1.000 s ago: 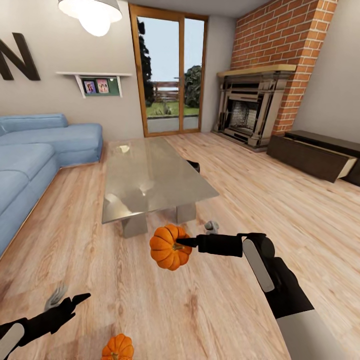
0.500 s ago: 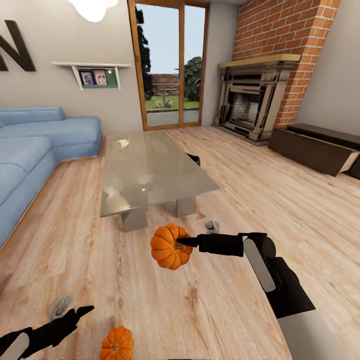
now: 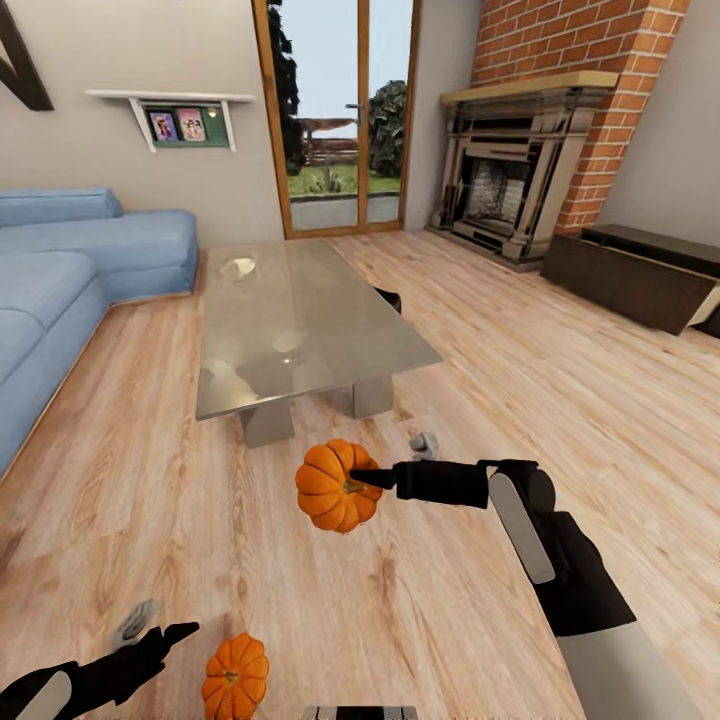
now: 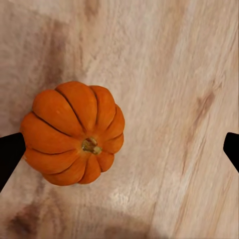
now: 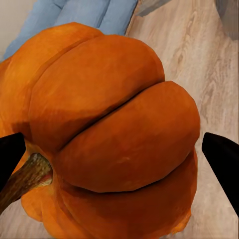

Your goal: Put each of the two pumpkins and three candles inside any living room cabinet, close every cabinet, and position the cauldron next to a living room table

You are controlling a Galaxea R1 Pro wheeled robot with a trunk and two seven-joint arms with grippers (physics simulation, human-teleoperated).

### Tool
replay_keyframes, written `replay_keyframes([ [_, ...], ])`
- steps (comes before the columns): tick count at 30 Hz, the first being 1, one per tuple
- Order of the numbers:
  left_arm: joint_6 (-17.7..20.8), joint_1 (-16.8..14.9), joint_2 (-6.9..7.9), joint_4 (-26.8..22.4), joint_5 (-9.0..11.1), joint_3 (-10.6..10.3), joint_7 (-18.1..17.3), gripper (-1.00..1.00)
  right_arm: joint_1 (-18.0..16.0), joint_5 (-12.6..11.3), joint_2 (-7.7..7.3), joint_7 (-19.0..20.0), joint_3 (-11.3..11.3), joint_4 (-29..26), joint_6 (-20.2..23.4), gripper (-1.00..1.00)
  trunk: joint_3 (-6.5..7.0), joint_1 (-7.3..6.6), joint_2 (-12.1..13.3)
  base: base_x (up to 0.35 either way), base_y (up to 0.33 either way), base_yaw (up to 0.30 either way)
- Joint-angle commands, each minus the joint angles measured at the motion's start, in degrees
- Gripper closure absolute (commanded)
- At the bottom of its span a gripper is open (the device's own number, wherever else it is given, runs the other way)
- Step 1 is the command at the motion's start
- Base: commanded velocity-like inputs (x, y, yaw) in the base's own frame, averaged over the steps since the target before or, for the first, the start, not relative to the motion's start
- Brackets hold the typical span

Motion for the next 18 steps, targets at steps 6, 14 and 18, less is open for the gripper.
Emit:
replay_keyframes([
  [6,0.4,0.0,-0.04,0.0,0.6,-0.2,0.1,-1.00,0.0,-2.8,0.22,0.3,3.2,-6.0,0.5,1.00,-1.39,0.14,-0.1,0.000,0.000,0.000],
  [14,0.4,0.0,-0.04,0.0,0.6,-0.1,0.0,-1.00,0.0,-4.8,0.19,0.4,3.7,-6.2,0.5,1.00,-3.16,0.35,-0.2,0.000,0.000,0.000],
  [18,0.4,0.0,-0.12,0.0,0.6,-0.1,0.1,-1.00,0.0,-4.9,0.22,0.5,3.7,-6.1,0.5,1.00,-4.04,0.45,-0.3,0.000,0.000,0.000],
])
